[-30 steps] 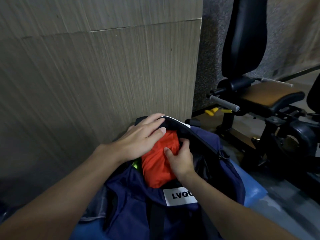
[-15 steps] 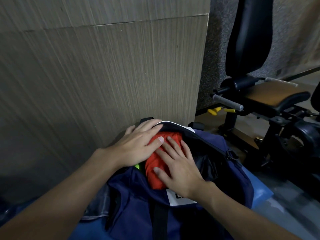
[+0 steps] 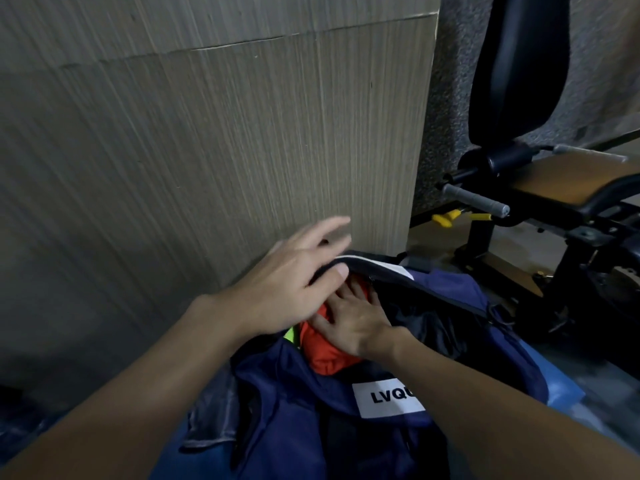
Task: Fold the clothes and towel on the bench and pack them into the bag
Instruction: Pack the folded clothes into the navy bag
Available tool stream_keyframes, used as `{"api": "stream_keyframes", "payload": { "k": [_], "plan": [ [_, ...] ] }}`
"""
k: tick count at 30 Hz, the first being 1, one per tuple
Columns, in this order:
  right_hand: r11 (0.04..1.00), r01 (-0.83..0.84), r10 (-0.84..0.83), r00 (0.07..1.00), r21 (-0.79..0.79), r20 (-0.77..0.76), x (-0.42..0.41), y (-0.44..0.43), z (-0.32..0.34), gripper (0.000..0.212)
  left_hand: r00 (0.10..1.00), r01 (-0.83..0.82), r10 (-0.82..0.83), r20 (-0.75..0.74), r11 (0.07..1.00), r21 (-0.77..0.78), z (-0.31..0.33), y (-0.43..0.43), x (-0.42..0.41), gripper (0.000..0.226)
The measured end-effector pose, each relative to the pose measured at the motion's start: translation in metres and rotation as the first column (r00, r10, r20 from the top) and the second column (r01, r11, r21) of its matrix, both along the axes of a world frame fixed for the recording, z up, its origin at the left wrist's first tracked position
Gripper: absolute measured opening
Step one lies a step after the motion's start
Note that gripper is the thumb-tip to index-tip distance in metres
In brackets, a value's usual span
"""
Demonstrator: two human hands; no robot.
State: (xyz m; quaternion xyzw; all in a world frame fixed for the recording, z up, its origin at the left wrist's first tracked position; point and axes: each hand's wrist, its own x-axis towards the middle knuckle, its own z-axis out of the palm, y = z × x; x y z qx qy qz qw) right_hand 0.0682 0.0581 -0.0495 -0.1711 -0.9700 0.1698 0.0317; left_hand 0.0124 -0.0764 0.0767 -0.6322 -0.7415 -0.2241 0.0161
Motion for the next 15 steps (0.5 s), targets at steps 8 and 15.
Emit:
{"api": "stream_keyframes", "payload": {
  "k": [8, 15],
  "plan": [
    [1.000, -0.022, 0.023, 0.998, 0.012, -0.059, 0.015, -0.004, 0.003, 0.069, 0.986, -0.150, 0.120, -0.113, 0.938, -0.313, -0.032, -0.012, 0.002, 0.086],
    [0.944, -0.255, 0.271, 0.961, 0.210, -0.051, 0.047, -0.011, -0.002, 0.091, 0.991, -0.122, 0.131, 0.030, 0.970, -0.209, -0.024, -0.010, -0.009, 0.064]
  ]
}}
